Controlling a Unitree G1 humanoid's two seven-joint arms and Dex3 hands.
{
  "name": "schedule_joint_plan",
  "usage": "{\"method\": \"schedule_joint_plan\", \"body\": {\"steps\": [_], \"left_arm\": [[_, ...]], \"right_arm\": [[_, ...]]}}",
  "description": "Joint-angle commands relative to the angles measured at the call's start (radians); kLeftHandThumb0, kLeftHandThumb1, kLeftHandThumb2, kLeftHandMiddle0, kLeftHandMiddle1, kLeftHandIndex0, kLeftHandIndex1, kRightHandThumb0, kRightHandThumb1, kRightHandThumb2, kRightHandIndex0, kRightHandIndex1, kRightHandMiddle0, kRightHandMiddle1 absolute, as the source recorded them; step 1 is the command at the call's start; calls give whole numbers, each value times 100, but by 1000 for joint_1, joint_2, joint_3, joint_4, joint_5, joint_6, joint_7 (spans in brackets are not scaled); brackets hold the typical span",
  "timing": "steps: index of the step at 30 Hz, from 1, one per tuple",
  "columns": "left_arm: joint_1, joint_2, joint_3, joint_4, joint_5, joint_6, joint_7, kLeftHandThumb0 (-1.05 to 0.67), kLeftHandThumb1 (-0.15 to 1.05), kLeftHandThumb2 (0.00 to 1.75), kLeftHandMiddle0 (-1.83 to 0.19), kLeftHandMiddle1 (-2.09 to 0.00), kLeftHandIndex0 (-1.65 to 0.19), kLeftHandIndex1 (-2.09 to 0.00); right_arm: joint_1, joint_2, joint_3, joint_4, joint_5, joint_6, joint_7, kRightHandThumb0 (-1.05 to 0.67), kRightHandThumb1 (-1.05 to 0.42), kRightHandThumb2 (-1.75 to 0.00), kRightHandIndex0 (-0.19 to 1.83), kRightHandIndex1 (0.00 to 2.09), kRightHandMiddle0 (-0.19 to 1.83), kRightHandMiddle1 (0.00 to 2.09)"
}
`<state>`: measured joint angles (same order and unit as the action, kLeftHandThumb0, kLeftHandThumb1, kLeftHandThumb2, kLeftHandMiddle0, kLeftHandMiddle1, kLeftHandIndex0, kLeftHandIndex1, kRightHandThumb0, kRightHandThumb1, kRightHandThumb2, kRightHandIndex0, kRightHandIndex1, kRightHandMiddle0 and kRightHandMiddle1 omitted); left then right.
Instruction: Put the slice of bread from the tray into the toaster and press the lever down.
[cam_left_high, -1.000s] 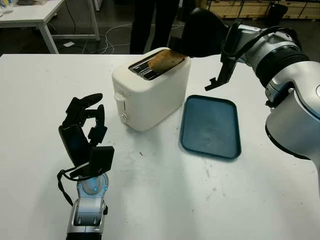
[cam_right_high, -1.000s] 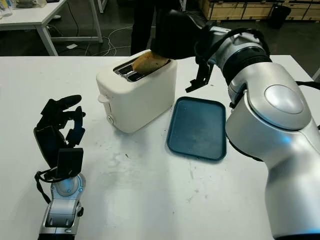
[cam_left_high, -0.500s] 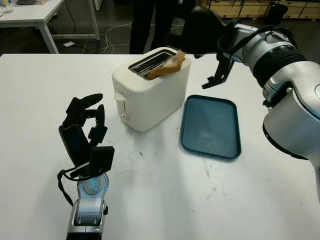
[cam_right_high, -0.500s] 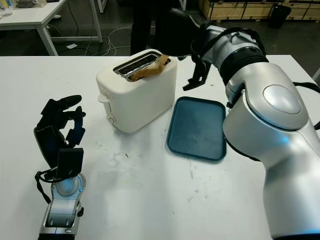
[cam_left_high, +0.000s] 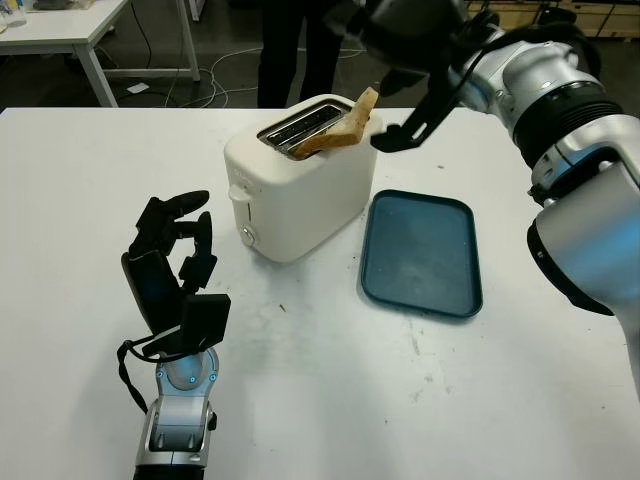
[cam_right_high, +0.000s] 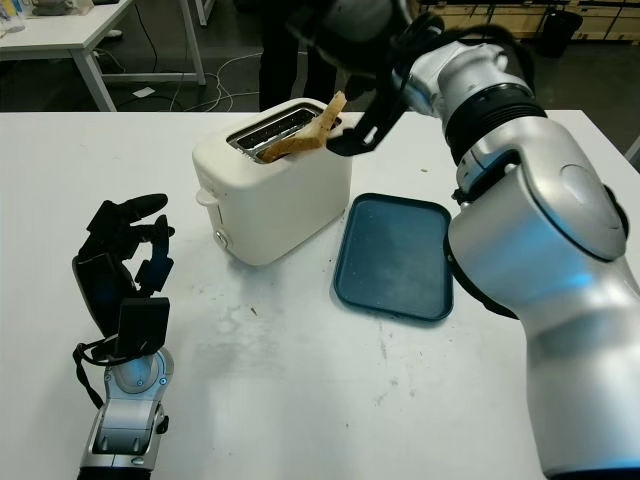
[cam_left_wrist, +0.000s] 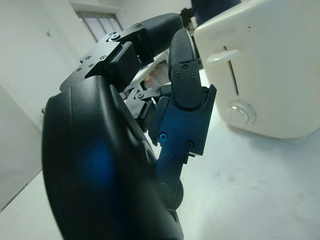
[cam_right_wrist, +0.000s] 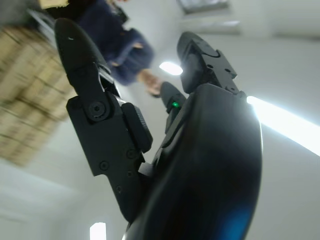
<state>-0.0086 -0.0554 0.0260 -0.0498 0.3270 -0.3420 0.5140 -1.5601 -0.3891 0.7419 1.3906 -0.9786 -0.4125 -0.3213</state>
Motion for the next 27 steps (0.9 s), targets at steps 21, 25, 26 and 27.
{"method": "schedule_joint_plan", "body": {"steps": [21, 25, 26, 27], "left_arm": [[-32, -2, -23, -11, 12, 3, -47, -47, 92, 36, -67, -124, -67, -84], [-35, -8, -27, -15, 13, 10, -51, -46, 92, 36, -66, -124, -67, -84], [-35, -9, -28, -15, 14, 11, -51, -46, 92, 36, -66, -125, -67, -84], [-35, -8, -28, -15, 15, 11, -51, -46, 92, 36, -66, -125, -67, -84]], "right_arm": [[308, -210, -88, -127, 51, -191, -187, -52, -65, 0, 49, 17, 57, 1], [331, -210, -91, -118, 56, -210, -287, -50, -65, 0, 56, 13, 60, 1], [336, -207, -94, -116, 60, -213, -315, -48, -66, -1, 58, 12, 61, 2], [341, -203, -98, -112, 64, -215, -342, -47, -67, -1, 59, 12, 61, 1]]}}
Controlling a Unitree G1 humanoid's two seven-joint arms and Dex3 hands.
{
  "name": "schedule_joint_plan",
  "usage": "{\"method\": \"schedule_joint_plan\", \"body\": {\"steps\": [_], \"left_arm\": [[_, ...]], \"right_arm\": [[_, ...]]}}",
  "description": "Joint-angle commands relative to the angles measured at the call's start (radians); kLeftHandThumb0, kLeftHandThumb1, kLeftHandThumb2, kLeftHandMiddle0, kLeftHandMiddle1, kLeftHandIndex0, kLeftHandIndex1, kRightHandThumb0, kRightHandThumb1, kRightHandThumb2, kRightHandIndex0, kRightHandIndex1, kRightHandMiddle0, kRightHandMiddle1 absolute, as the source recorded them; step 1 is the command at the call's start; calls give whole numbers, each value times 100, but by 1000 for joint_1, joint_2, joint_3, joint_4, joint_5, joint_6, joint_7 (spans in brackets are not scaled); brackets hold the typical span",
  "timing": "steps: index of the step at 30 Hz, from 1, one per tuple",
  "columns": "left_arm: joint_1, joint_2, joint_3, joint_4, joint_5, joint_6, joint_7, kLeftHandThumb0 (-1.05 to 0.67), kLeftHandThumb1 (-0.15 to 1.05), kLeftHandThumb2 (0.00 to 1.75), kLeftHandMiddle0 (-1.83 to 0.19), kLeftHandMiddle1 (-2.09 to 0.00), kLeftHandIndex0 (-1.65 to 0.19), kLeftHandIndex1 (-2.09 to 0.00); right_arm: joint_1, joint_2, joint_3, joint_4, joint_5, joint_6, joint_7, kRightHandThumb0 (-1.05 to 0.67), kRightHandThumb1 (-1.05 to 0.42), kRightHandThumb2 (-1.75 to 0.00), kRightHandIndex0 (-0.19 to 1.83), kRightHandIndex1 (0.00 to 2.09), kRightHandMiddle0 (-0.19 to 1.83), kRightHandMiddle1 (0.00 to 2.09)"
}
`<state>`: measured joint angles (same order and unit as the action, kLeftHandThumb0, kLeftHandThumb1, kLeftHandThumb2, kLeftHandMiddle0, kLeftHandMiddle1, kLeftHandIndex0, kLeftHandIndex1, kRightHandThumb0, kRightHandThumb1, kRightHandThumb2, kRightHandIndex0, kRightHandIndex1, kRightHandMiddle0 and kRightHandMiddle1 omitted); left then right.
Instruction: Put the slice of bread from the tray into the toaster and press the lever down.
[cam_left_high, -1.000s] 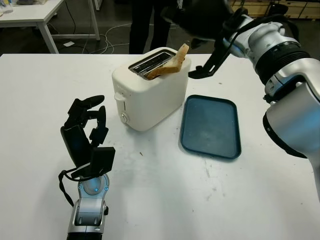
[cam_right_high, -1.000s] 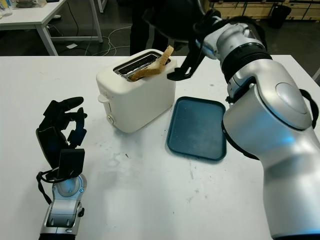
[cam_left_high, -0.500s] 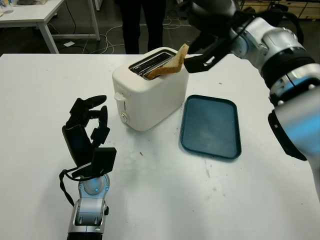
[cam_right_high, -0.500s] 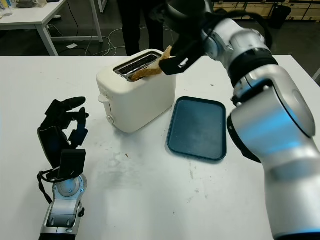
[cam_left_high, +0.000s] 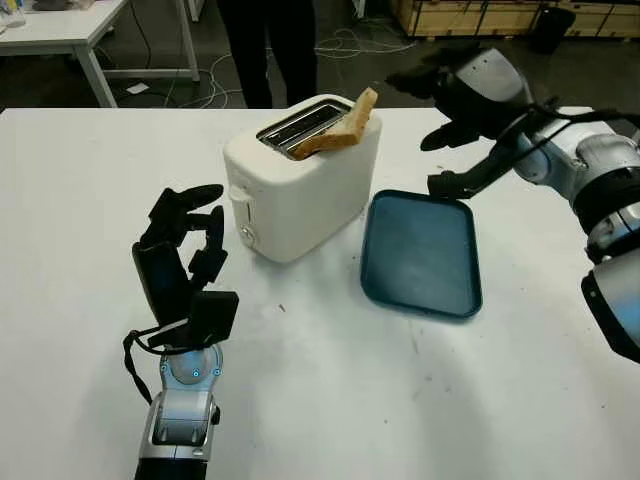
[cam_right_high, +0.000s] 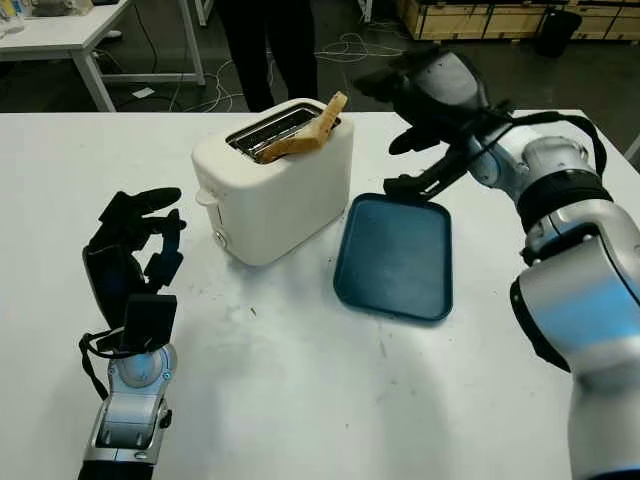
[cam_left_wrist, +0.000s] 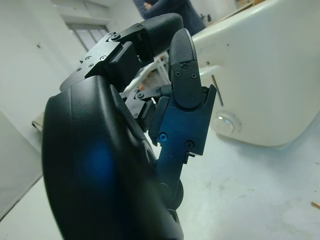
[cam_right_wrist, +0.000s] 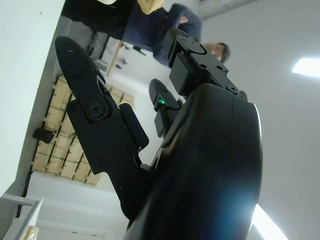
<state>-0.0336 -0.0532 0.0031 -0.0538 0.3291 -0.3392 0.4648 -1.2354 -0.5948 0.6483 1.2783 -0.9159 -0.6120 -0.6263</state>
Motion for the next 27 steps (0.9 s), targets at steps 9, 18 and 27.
{"method": "schedule_joint_plan", "body": {"steps": [9, 18, 27], "left_arm": [[-11, -6, -6, -13, 13, 7, -3, -46, 92, 36, -65, -126, -66, -84], [-10, -9, -6, -16, 7, 10, -5, -47, 92, 36, -66, -126, -66, -84], [-11, -10, -8, -18, 17, 16, 0, -47, 92, 37, -66, -126, -66, -85]], "right_arm": [[42, 75, -135, 31, 142, -63, -20, -47, -70, -1, 67, 12, 67, 3], [35, 99, -209, 22, 211, -138, 32, -44, -73, -1, 80, 18, 78, 5], [18, 111, -174, 16, 172, -149, 28, -40, -67, 0, 90, 24, 89, 8]]}}
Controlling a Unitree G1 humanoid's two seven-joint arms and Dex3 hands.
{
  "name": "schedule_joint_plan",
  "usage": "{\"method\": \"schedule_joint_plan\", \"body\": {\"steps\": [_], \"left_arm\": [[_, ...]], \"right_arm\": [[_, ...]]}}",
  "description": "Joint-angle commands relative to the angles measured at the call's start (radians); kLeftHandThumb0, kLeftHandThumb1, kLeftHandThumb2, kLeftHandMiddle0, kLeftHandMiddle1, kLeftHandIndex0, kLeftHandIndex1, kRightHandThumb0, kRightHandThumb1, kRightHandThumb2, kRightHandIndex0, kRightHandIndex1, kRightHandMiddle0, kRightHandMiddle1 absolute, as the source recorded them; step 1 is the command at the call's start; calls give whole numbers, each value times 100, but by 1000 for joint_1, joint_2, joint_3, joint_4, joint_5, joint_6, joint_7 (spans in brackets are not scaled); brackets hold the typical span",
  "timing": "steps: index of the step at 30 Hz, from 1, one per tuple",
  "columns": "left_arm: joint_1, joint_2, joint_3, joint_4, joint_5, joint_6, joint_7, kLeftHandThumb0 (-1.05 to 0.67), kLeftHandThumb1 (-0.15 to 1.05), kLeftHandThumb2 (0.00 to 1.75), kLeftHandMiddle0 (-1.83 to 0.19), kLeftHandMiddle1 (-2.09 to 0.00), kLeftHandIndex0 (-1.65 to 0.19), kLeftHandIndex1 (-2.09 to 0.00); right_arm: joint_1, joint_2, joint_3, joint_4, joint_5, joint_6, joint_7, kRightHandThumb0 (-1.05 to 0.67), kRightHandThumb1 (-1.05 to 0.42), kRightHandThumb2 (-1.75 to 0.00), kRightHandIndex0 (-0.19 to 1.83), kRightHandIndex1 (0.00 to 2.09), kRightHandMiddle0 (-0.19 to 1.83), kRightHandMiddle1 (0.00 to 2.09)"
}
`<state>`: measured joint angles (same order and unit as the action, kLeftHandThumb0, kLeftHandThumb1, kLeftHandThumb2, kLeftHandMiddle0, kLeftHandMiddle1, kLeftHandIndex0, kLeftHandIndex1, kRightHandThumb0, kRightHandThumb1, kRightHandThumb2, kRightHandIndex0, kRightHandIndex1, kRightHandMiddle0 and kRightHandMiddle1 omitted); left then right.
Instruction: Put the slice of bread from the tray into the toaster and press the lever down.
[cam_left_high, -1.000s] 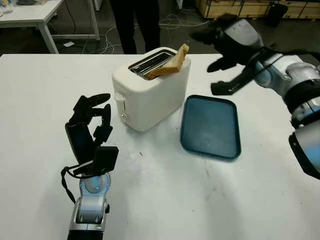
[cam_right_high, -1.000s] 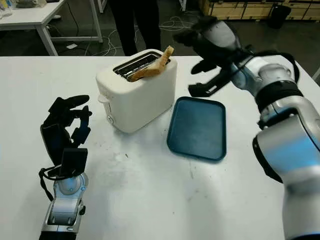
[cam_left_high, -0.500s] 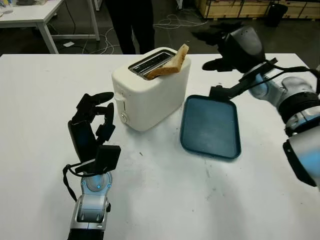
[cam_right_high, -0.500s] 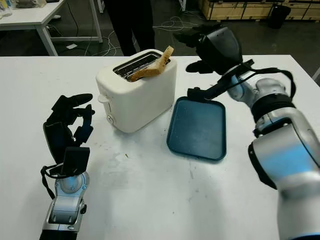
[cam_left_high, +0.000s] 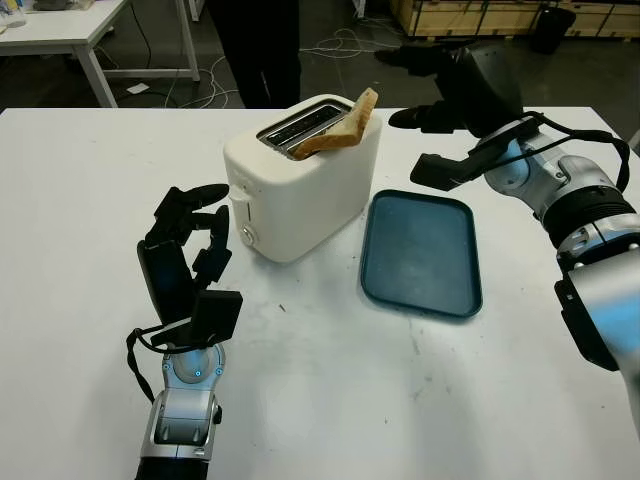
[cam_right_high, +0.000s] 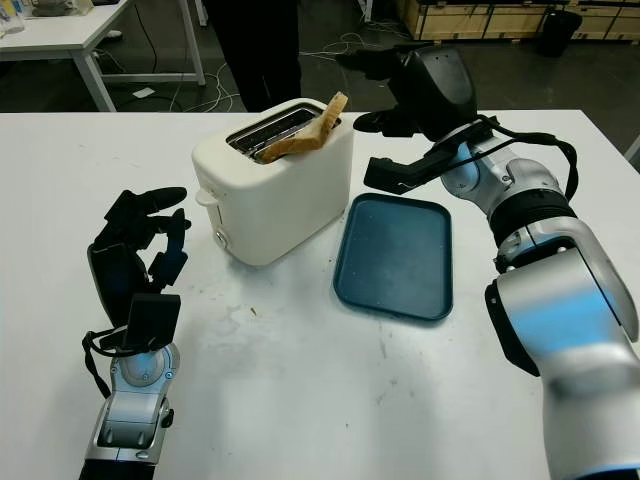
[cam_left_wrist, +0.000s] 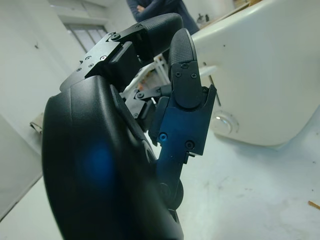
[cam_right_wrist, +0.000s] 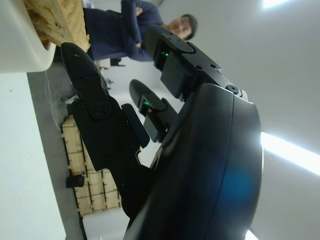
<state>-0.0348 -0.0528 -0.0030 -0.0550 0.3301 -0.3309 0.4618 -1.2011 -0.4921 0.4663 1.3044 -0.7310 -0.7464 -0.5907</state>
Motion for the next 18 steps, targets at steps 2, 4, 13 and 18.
{"method": "schedule_joint_plan", "body": {"steps": [2, 4, 13, 18], "left_arm": [[-9, -11, -2, -17, 13, 4, 4, -47, 92, 36, -66, -125, -66, -85], [-10, -10, -1, -16, 15, 2, 5, -47, 92, 36, -66, -125, -66, -85], [-9, -9, -2, -14, 11, -3, 4, -46, 92, 36, -66, -125, -65, -85], [-9, -14, -3, -16, 10, 2, 5, -47, 92, 36, -66, -125, -66, -85]], "right_arm": [[-21, 10, 22, -9, -23, -14, -3, -40, -66, 0, 91, 25, 91, 8], [-25, 10, 39, -10, -43, -12, -14, -42, -65, 0, 92, 26, 92, 8], [-43, 21, 102, -5, -92, -10, -25, -41, -63, 0, 94, 27, 94, 6], [-51, 31, 123, -1, -101, 5, -17, -41, -66, -1, 92, 27, 94, 4]]}}
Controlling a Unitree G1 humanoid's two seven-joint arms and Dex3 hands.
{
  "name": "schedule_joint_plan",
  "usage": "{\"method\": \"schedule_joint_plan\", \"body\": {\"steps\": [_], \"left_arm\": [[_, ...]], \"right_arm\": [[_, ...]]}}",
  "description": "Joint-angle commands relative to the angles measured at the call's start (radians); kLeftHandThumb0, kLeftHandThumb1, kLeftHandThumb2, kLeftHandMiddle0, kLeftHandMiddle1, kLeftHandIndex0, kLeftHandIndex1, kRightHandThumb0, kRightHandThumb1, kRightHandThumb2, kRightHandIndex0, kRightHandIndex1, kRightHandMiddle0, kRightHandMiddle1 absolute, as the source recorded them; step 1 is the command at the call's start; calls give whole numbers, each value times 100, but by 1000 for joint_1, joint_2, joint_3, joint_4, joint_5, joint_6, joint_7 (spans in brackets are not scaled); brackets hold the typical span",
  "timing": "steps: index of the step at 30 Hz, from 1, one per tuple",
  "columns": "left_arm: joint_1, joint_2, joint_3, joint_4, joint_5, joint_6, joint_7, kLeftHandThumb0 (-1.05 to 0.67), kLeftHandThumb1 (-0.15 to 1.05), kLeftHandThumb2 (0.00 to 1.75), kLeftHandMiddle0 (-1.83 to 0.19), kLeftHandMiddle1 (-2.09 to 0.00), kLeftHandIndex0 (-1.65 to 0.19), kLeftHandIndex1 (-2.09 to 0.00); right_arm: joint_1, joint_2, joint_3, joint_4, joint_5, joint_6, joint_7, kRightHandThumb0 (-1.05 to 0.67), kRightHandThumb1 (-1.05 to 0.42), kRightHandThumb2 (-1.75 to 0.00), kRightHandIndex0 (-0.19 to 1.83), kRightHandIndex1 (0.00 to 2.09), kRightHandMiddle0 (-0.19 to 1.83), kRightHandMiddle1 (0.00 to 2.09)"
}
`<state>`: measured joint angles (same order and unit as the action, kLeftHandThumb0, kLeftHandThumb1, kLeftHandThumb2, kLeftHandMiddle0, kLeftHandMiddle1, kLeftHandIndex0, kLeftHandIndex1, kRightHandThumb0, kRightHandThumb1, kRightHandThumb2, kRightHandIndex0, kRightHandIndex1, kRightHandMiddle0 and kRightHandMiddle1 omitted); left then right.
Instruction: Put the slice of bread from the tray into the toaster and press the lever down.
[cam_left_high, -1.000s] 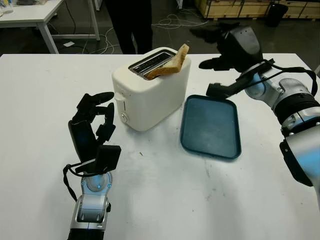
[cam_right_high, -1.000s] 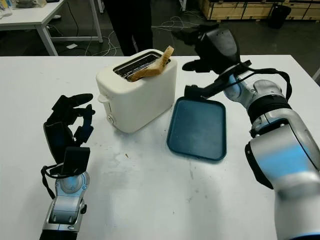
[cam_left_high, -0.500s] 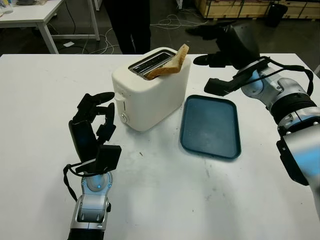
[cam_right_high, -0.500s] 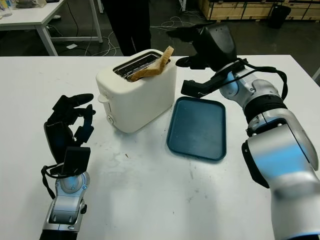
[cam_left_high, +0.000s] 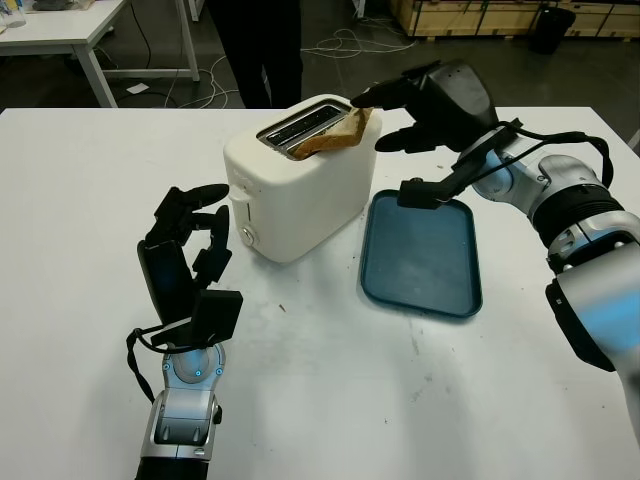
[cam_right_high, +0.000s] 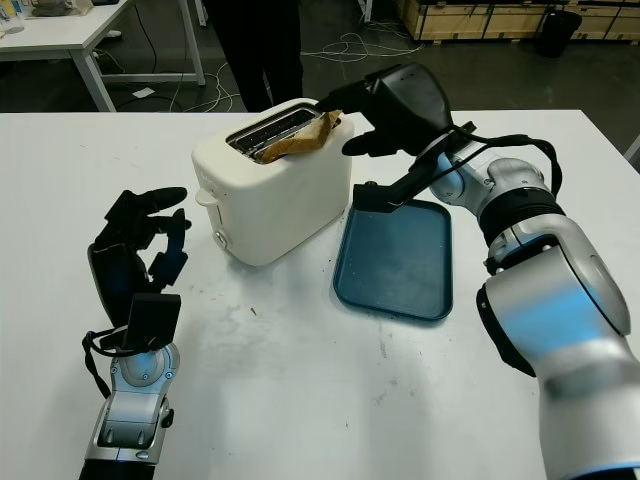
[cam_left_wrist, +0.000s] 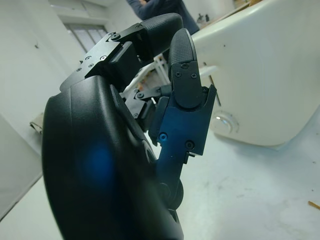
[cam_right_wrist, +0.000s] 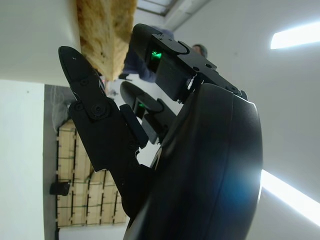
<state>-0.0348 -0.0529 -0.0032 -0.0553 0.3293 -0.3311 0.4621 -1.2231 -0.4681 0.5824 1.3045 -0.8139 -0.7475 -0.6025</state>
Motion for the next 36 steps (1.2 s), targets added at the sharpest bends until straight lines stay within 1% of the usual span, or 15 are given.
{"method": "schedule_joint_plan", "body": {"steps": [1, 7, 13, 16, 19, 21, 22, 30, 36], "left_arm": [[-8, -13, -3, -15, 12, 1, 6, -47, 92, 36, -66, -124, -66, -85], [-6, -13, -4, -11, 16, -1, 8, -47, 92, 36, -66, -125, -66, -85], [-4, -17, -6, -14, 9, 4, 5, -47, 92, 36, -66, -124, -66, -85], [-2, -16, -9, -18, 16, 11, 6, -47, 92, 36, -66, -124, -66, -85], [-1, -14, -11, -16, 16, 5, 6, -47, 92, 37, -66, -125, -66, -85], [-1, -15, -12, -14, 14, 3, 5, -47, 92, 37, -65, -125, -66, -85], [0, -15, -12, -15, 15, 5, 5, -47, 92, 36, -65, -125, -66, -84], [-1, -22, -15, -10, 13, -3, 13, -47, 92, 35, -65, -125, -66, -84], [-1, -22, -15, -9, 12, -2, 18, -46, 92, 35, -65, -126, -66, -85]], "right_arm": [[-31, 9, 12, -1, -22, 11, -9, -40, -66, -1, 92, 27, 94, 4], [-38, 20, 22, 4, -33, 9, -28, -37, -66, -1, 94, 28, 95, 4], [-42, 26, 42, 3, -60, 17, -83, -34, -71, -2, 97, 30, 98, 4], [-49, 24, 62, 5, -88, 20, -128, -30, -77, -3, 105, 36, 107, 8], [-58, 23, 67, 9, -95, 20, -132, -31, -82, -3, 111, 42, 115, 11], [-66, 23, 65, 10, -96, 18, -127, -33, -84, -1, 107, 55, 117, 9], [-70, 23, 64, 10, -97, 18, -126, -34, -85, -1, 105, 58, 117, 8], [-98, 28, 75, 6, -111, 20, -130, -31, -82, 0, 105, 63, 120, 7], [-111, 39, 95, 7, -119, 20, -147, -34, -81, 0, 105, 64, 121, 7]]}}
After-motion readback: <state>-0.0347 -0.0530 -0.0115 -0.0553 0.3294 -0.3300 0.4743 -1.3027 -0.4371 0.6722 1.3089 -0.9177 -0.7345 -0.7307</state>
